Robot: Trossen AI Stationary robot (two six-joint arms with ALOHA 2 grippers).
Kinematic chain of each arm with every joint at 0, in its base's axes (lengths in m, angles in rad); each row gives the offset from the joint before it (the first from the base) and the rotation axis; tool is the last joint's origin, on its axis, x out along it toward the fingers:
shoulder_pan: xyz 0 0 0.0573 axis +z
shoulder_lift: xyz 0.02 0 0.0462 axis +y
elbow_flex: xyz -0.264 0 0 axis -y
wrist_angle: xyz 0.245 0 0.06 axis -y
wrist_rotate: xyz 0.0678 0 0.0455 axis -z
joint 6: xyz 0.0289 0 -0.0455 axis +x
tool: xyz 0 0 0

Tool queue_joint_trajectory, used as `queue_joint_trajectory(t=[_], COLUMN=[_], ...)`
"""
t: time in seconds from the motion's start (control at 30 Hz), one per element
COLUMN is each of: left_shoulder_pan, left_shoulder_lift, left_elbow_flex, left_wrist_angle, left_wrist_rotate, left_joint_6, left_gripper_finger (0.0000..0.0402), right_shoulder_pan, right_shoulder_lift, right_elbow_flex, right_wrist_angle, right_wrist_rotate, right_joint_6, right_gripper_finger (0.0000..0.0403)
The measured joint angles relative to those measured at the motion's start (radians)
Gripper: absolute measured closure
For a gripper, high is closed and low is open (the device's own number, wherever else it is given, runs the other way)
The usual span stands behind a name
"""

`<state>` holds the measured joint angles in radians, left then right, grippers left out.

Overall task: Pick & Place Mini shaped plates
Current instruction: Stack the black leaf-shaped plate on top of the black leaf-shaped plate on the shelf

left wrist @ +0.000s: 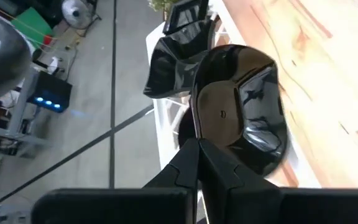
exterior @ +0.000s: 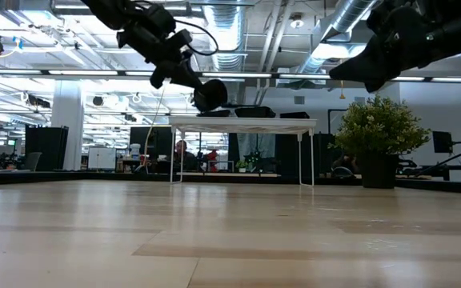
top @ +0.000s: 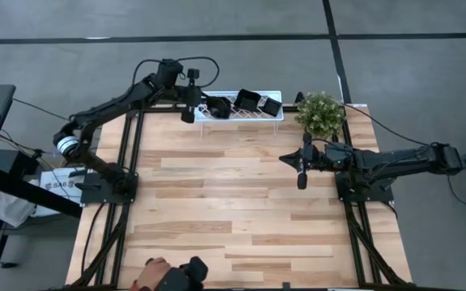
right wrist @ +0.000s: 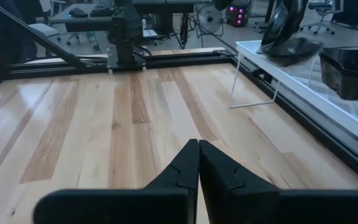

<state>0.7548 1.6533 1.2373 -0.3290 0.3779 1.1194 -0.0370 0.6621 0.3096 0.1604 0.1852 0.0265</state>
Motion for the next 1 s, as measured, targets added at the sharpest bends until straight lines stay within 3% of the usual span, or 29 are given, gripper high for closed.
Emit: queue_joint_trajectory(t=[1.0], left_shoulder_pan=[0.006], left_shoulder_lift=[0.019], left_elbow_flex=[0.0], left_wrist_angle=[0.051], left_wrist_rotate=[-0.012], left_joint_6=[-0.049], left_gripper_finger=[0.0392], right_shoulder_pan=[-0.018], right_shoulder_lift=[0.0], right_elbow_flex=[0.0], right_wrist_angle=[-0.003], right_wrist_rotate=[-0.001], right_joint_6=[0.0], right_gripper_finger=[0.0397])
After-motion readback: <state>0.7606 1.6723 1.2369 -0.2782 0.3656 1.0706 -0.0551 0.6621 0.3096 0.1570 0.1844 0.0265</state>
